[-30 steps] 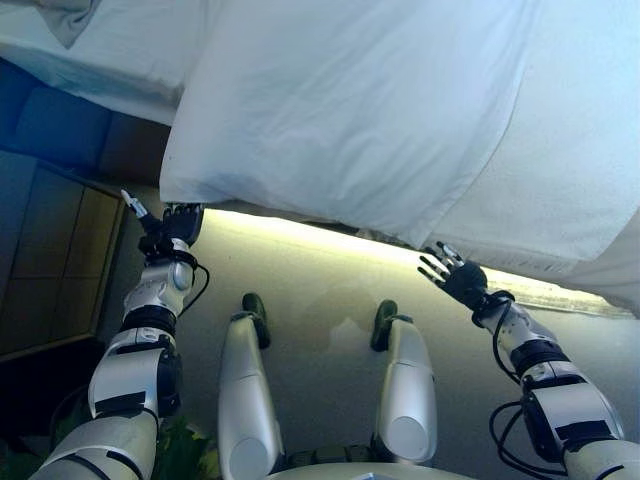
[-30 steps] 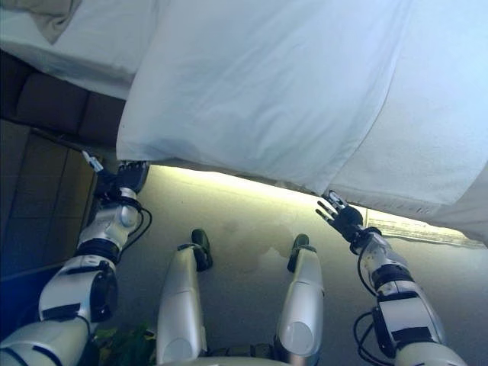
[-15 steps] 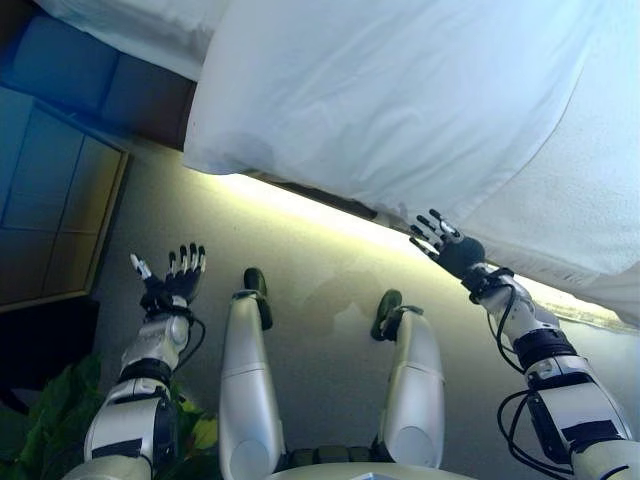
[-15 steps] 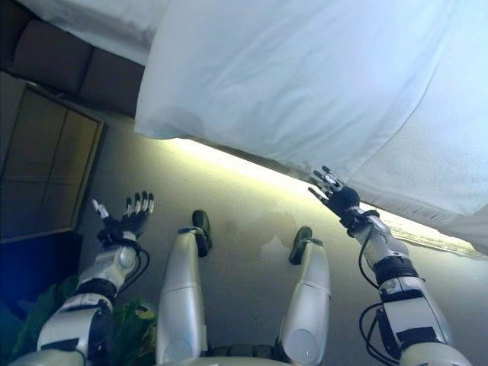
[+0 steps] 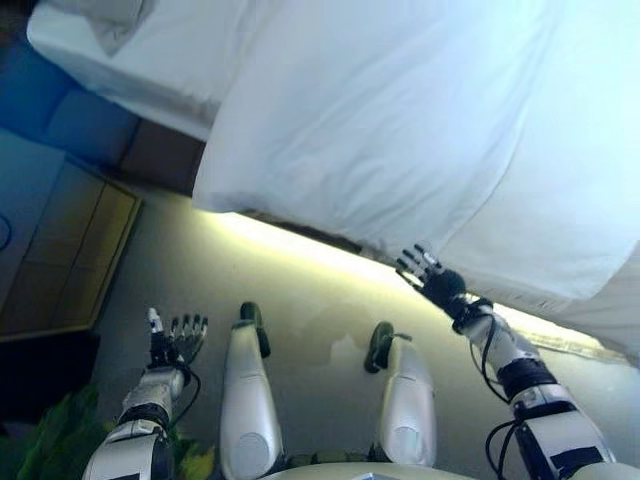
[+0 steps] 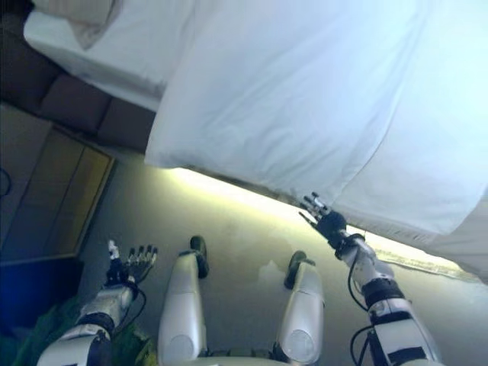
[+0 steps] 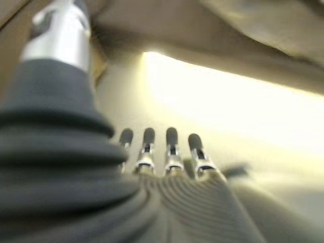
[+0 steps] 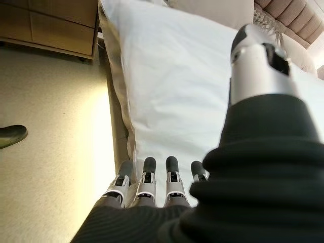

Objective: Make the bed neatly

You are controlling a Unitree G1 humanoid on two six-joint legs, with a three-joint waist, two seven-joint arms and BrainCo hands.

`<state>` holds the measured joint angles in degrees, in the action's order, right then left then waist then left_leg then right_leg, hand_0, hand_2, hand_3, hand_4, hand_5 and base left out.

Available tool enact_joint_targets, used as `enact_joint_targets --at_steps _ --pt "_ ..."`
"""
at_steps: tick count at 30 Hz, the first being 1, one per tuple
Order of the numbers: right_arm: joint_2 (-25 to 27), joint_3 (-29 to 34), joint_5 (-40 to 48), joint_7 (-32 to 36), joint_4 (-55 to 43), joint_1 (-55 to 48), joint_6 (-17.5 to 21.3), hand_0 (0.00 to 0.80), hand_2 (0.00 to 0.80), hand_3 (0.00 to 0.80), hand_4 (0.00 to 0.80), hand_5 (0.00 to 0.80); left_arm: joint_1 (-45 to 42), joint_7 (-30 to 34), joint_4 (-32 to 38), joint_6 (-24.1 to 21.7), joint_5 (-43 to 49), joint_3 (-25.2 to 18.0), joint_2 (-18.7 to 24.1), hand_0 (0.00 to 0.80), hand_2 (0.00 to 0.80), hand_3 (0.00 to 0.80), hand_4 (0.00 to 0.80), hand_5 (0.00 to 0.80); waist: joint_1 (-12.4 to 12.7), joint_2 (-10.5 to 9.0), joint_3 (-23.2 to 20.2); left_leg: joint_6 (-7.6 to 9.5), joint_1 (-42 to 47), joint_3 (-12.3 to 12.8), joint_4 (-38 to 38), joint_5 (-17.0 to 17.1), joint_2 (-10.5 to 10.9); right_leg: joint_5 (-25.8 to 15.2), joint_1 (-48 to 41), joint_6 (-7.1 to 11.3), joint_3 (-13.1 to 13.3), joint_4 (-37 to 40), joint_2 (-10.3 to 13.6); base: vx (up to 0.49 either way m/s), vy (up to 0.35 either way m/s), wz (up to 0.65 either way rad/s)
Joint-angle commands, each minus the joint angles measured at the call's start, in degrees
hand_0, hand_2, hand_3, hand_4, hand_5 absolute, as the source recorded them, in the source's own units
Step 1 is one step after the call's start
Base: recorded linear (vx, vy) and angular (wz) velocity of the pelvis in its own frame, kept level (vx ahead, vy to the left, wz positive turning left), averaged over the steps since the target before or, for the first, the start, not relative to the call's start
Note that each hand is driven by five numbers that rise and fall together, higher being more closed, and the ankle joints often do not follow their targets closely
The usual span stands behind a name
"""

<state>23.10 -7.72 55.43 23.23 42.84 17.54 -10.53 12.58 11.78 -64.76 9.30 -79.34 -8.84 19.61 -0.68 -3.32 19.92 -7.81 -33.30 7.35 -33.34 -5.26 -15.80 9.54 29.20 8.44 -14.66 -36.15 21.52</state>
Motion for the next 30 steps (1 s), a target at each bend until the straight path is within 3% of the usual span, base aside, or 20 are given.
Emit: enact_joint_targets --at_steps 1,5,7,8,11,13,15,17,18,21,23,26,30 --pt "0.6 1.8 -8.4 3.7 1.6 -4.4 1.4 0.0 0.0 0.0 0.0 0.0 -3.1 4.6 -1.8 1.0 13.3 5.5 -2.2 0.0 0.0 0.0 0.0 0.0 -0.5 0.99 -5.3 -2.23 16.0 4.5 10.3 -1.7 -2.6 -10.4 -7.2 3.43 -0.9 17.3 0.3 0.379 -0.334 -0.52" --pt "-1.3 4.5 -12.3 4.8 7.7 -10.3 0.9 0.0 0.0 0.0 0.0 0.0 -7.8 7.5 -2.5 1.9 21.3 5.1 -3.4 0.0 0.0 0.0 0.0 0.0 -1.7 2.09 -11.6 -3.19 28.2 6.8 22.5 4.7 -2.7 -10.9 -18.5 1.35 -1.9 27.3 -6.2 0.332 -0.292 -0.51" --pt "-1.8 5.4 -12.6 4.5 9.8 -11.8 0.2 0.0 0.0 0.0 0.0 0.0 -8.8 7.9 -2.8 2.5 23.1 4.4 -3.5 0.0 0.0 0.0 0.0 0.0 -1.8 2.31 -12.7 -3.32 29.3 6.4 23.7 9.1 -3.1 -11.8 -20.5 -0.24 -1.3 29.7 -7.9 0.195 -0.19 -0.32" --pt "-2.2 6.1 -13.6 4.8 12.1 -13.0 0.2 0.0 0.0 0.0 0.0 0.0 -9.5 8.7 -3.8 2.7 26.0 3.9 -3.7 0.0 0.0 0.0 0.0 0.0 -1.6 2.48 -13.5 -3.56 29.0 4.6 22.6 11.3 -3.0 -11.6 -22.1 -1.11 -0.5 31.0 -9.1 0.163 -0.17 -0.4" --pt "-2.7 6.3 -18.3 4.9 19.1 -14.6 1.0 0.0 0.0 0.0 0.0 0.0 -11.3 8.7 -7.1 -0.1 32.8 4.7 -4.0 0.0 0.0 0.0 0.0 0.0 -1.2 2.61 -15.3 -2.73 31.1 1.0 22.7 10.7 0.0 -11.8 -25.3 -2.59 1.0 34.3 -10.9 0.227 -0.131 -0.41" --pt "-3.2 5.5 -21.6 3.8 22.8 -15.4 2.6 0.0 0.0 0.0 0.0 0.0 -11.5 9.9 -9.2 -2.2 41.3 6.9 -3.8 0.0 0.0 0.0 0.0 0.0 -0.9 2.96 -15.7 -1.72 31.9 -0.9 24.5 8.9 4.3 -12.4 -27.2 -2.41 1.8 36.3 -11.6 0.161 -0.054 -0.61" --pt "-3.0 3.6 -23.9 1.2 25.5 -14.9 4.1 0.0 0.0 0.0 0.0 0.0 -10.9 13.9 -9.8 -1.5 46.5 11.6 -3.8 0.0 0.0 0.0 0.0 0.0 -0.5 3.77 -15.6 -0.37 32.7 -1.8 30.6 7.0 9.2 -13.8 -28.7 -1.44 2.8 38.8 -12.5 0.119 0.021 -0.45" --pt "-2.8 2.8 -24.9 -1.8 27.7 -14.1 5.7 0.0 0.0 0.0 0.0 0.0 -9.9 14.0 -10.4 -2.4 48.4 15.4 -4.1 0.0 0.0 0.0 0.0 0.0 0.3 4.38 -15.3 0.41 32.0 -2.6 34.7 8.0 12.3 -14.4 -30.0 -1.02 3.6 40.4 -13.6 0.07 0.049 -0.41" --pt "-3.0 2.9 -25.0 -4.6 28.5 -13.6 5.6 0.0 0.0 0.0 0.0 0.0 -9.6 13.5 -10.4 -2.6 49.5 16.5 -4.3 0.0 0.0 0.0 0.0 0.0 0.3 4.06 -15.3 1.25 32.0 -3.8 33.9 7.3 13.0 -14.3 -30.1 -1.18 4.9 41.2 -13.8 0.043 0.034 -0.62" --pt "-4.7 4.9 -18.6 -10.3 32.2 -13.9 4.6 0.0 0.0 0.0 0.0 0.0 -7.9 11.9 -12.1 -0.5 46.0 17.8 -5.8 0.0 0.0 0.0 0.0 0.0 -0.2 4.09 -17.2 2.79 34.5 -2.9 38.1 7.0 13.0 -13.6 -30.9 -1.5 4.7 41.2 -14.5 0.081 0.025 -0.48" --pt "-6.4 6.5 -18.1 -9.5 34.4 -14.7 4.1 0.0 0.0 0.0 0.0 0.0 -7.6 11.1 -13.0 0.6 45.7 17.5 -6.7 0.0 0.0 0.0 0.0 0.0 -0.4 4.01 -18.2 3.36 35.4 -3.0 38.3 6.4 13.3 -13.2 -31.7 -1.65 4.8 41.2 -14.6 0.158 0.017 -0.01" --pt "-10.0 4.3 -22.6 -9.1 35.2 -16.0 2.8 0.0 0.0 0.0 0.0 0.0 -8.9 12.2 -14.1 0.5 50.5 17.2 -8.1 0.0 0.0 0.0 0.0 0.0 -0.8 3.83 -19.3 4.05 37.3 -1.1 37.8 5.2 13.4 -12.8 -33.0 -2.02 5.1 41.2 -14.4 0.173 0.025 -0.03" --pt "-11.1 1.2 -28.6 -7.0 34.9 -15.8 2.3 0.0 0.0 0.0 0.0 0.0 -9.4 10.2 -14.4 -0.6 50.2 17.9 -8.9 0.0 0.0 0.0 0.0 0.0 -0.6 3.57 -19.9 4.65 38.7 -0.5 37.9 4.0 13.4 -12.2 -34.0 -2.21 5.2 41.2 -14.5 0.093 0.0 -0.06"
